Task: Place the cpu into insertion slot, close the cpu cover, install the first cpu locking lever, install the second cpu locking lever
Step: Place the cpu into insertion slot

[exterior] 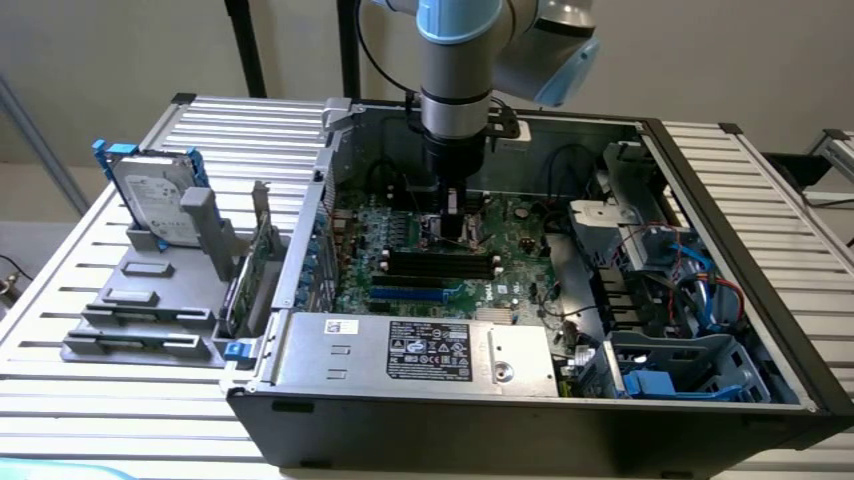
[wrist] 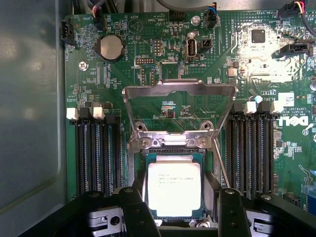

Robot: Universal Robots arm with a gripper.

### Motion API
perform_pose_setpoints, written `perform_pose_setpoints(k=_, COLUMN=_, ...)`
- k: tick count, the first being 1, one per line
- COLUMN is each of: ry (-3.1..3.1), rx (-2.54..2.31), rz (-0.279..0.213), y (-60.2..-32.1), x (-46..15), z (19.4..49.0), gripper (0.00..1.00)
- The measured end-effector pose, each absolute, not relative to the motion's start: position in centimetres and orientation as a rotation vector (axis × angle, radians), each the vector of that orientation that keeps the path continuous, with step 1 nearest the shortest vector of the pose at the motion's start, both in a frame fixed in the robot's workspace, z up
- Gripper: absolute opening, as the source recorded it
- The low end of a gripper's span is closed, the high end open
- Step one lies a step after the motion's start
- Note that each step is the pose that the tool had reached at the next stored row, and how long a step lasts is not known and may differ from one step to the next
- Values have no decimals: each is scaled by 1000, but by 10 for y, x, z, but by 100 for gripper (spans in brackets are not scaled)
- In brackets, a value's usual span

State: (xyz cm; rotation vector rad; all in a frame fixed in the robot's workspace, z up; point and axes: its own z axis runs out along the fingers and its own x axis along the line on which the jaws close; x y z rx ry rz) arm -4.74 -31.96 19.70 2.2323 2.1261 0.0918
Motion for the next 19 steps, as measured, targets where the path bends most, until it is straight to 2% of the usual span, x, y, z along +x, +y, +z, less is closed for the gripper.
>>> perform_pose_setpoints(k=14, ry=2126, rx=2232, rz=93, y=-320, x=-47, z=197, gripper=54)
perform_pose_setpoints(k=17, ry=2126, rx=2232, rz=93, y=-320, x=-47, z=197, gripper=56)
perform_pose_setpoints(k=18, ry=2126, rx=2232, rz=92, y=-320, x=-47, z=197, gripper=62)
perform_pose_setpoints(k=19, ry=2126, rx=2232, rz=92, y=-320, x=-47, z=197, gripper=62)
